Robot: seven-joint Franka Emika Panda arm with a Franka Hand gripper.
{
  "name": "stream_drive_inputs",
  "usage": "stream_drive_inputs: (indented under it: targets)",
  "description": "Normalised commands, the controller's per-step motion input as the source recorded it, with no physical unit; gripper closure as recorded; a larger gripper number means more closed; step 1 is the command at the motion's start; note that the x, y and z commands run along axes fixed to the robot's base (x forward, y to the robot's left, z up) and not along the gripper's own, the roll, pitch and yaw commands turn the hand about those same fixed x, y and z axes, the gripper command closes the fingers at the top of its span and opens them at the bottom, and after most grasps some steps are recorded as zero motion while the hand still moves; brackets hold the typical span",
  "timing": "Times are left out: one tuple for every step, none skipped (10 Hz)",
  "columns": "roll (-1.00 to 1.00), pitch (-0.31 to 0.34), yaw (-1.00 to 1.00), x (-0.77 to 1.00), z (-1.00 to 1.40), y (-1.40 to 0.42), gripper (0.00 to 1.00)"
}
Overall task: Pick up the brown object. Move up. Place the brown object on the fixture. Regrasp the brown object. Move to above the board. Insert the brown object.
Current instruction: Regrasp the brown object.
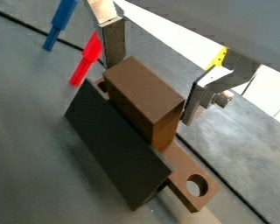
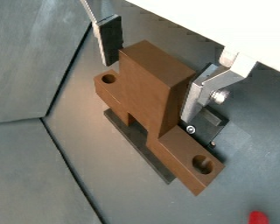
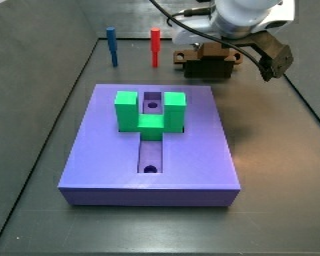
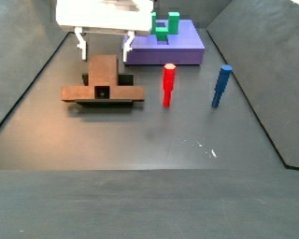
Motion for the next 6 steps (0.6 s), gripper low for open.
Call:
stream_drive_inputs:
  targets:
    - [0.00,-0.023,0.25,0.00,-0.20,0.00,0.00]
    - [0.00,-0.037,0.25,0.00,-0.21,0.00,0.00]
    - [0.00,-0.043,0.23,0.01,-0.20,0.00,0.00]
    - [0.00,0.000,0.21,0.06,-0.10,0.00,0.00]
    - [0.00,0.000,0.15,0.06,-0.10,-0.02,0.00]
    - [0.13,0.000,0.04,0.05,-0.05,-0.05,0.00]
